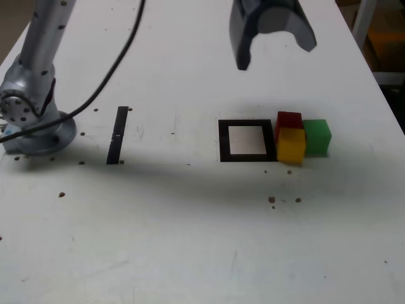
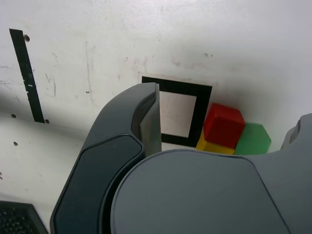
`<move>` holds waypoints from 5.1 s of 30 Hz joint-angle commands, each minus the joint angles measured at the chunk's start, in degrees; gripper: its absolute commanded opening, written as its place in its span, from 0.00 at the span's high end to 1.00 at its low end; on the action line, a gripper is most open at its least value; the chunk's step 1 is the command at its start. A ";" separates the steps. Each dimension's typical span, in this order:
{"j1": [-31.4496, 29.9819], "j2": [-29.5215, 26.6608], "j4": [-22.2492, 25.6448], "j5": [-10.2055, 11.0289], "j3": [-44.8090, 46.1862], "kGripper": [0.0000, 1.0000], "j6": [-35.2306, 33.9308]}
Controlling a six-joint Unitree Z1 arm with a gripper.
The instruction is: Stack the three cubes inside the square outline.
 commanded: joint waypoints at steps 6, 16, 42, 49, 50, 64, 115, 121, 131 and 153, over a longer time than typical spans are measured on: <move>0.36 5.12 0.34 -3.09 -1.17 0.01 -2.12; -0.53 10.07 -0.02 -4.49 -2.04 0.02 -3.16; -4.01 16.64 0.24 -5.68 -7.08 0.12 -4.48; -4.09 16.96 1.23 -6.61 -8.25 0.33 -4.45; -4.09 17.22 1.38 -6.70 -8.47 0.39 -4.45; -4.26 18.43 1.24 -4.86 -9.18 0.49 -1.94; -9.41 0.85 -14.45 -3.34 21.06 0.66 5.11; -9.45 2.61 -14.98 -2.95 20.13 0.66 5.15; -9.45 3.51 -15.44 -2.91 19.64 0.57 4.89; -9.89 -6.62 -6.35 -2.14 17.18 0.00 -7.68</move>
